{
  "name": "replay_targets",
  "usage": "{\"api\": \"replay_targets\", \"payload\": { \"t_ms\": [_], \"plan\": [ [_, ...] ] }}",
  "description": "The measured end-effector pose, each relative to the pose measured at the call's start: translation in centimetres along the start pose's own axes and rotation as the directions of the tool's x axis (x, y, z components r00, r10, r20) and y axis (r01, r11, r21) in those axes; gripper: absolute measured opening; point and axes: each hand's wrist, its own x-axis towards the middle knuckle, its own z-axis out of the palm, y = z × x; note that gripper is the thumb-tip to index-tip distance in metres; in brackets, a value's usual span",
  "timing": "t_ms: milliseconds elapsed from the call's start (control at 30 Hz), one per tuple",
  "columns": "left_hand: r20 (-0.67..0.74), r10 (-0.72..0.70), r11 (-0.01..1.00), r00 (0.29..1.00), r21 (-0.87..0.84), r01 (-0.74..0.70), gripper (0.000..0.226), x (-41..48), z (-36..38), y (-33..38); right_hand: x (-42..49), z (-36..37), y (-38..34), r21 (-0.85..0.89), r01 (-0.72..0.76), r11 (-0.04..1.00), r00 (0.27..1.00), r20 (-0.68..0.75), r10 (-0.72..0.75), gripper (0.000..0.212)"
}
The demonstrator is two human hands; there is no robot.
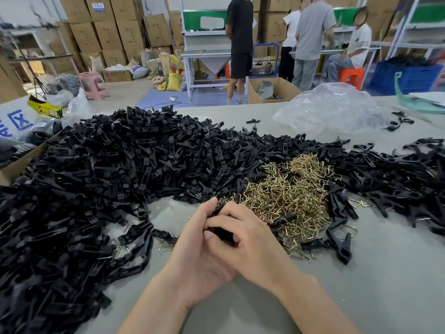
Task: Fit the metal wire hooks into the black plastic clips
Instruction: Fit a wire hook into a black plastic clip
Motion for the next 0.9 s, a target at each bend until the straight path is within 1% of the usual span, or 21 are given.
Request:
{"api": "replay_targets", "payload": {
  "t_ms": [133,267,400,500,633,733,833,900],
  "plan": [
    [0.050,-0.041,0.999,0.998,-0.013,0.042,0.033,0.0,0.0,0.0,-0.1,0.1,0.0,0.033,-0.026,0.999,0.999,0.033,0.025,0.025],
    [0.003,-0.037,0.999,0.999,-0.015,0.037,0.026,0.3,-0.1,-0.1,-0.2,0.0,0.3,0.039,-0.021,0.999,0.999,0.035,0.020,0.020],
    [0.007,-0.027,1.000,1.000,-0.008,0.027,0.023,0.4,0.0,-0.1,-0.1,0.0,0.4,0.027,0.002,1.000,1.000,0.025,-0.003,0.020],
    [0.000,-0.003,0.999,1.000,-0.040,0.003,0.020,0.5,0.1,-0.2,-0.1,-0.1,0.4,0.033,0.002,0.999,1.000,0.029,-0.003,0.020],
    [-0.067,0.077,0.991,0.995,-0.107,-0.084,0.021,1.0,-0.2,-0.6,0.0,0.1,0.2,0.024,0.026,0.999,0.999,0.036,-0.027,0.018],
    [-0.061,0.083,0.983,0.995,-0.156,-0.092,0.024,1.1,-0.3,-0.6,0.1,0.1,0.2,0.013,0.051,0.999,0.998,0.025,-0.051,0.014],
    [-0.043,0.078,0.987,0.996,-0.136,-0.084,0.029,1.0,-0.3,-0.5,0.0,0.1,0.5,-0.007,0.076,0.997,0.997,0.024,-0.075,0.013],
    [-0.041,0.082,0.993,0.996,-0.083,-0.085,0.024,1.0,-0.1,-0.5,0.0,0.2,0.6,-0.010,0.064,0.998,0.998,0.021,-0.064,0.015]
  ]
}}
